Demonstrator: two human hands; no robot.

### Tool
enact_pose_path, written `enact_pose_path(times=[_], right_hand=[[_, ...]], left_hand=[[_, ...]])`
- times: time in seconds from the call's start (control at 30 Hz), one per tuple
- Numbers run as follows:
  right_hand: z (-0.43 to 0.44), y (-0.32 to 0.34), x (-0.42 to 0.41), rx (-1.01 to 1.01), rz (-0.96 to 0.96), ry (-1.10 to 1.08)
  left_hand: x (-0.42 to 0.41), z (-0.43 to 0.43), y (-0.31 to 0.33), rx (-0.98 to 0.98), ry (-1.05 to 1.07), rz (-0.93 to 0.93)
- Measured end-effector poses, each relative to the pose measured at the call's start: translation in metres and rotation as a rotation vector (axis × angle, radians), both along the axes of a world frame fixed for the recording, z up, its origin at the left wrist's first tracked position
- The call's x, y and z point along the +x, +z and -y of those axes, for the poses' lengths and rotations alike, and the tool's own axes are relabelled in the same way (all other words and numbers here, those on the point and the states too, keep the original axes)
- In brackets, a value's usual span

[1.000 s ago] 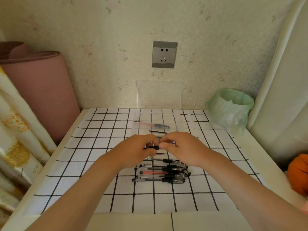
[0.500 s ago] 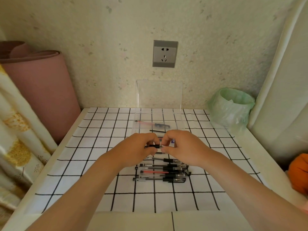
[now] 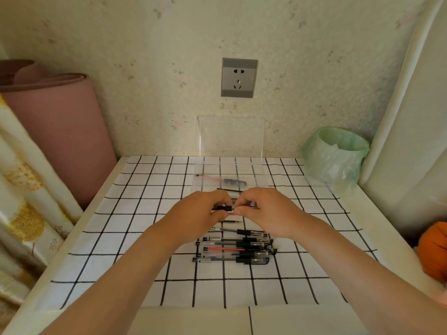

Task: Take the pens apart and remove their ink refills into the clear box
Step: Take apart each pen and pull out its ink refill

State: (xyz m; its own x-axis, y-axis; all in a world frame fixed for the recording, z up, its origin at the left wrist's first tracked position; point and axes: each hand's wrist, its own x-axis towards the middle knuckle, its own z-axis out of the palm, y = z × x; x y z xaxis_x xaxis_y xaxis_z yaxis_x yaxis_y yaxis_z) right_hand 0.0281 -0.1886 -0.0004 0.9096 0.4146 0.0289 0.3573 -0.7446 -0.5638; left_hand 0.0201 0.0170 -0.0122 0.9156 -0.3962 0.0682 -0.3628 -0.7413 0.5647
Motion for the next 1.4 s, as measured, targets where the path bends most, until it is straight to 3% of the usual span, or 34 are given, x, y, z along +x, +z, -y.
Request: enact_pose_path(times=[0.13, 0.3, 0.43, 0.73, 1.0, 1.4], right_hand=[[0.020, 0.010, 0.010, -0.006, 0.002, -0.134], [0.044, 0.010, 0.012, -0.406, -0.083, -0.251], [0.034, 0.002, 0.011, -0.471, -0.151, -0.255], [0.019, -0.011, 0.010, -0.570, -0.041, -0.172], [0.014, 0.004, 0.006, -0.229, 0.060, -0.100], [0.007, -0.001, 0.002, -0.065, 0.043, -0.021]], left_hand=[[0.000, -0.001, 0.000, 0.003, 0.042, -0.018], [0.000, 0.000, -0.003, 0.033, 0.065, -0.094], [0.000, 0.003, -0.003, 0.060, 0.056, -0.108], [-0.003, 0.006, -0.003, 0.141, 0.032, -0.028], [0.002, 0.001, -0.001, 0.086, 0.035, 0.022], [0.003, -0.001, -0.003, 0.067, 0.032, 0.024]])
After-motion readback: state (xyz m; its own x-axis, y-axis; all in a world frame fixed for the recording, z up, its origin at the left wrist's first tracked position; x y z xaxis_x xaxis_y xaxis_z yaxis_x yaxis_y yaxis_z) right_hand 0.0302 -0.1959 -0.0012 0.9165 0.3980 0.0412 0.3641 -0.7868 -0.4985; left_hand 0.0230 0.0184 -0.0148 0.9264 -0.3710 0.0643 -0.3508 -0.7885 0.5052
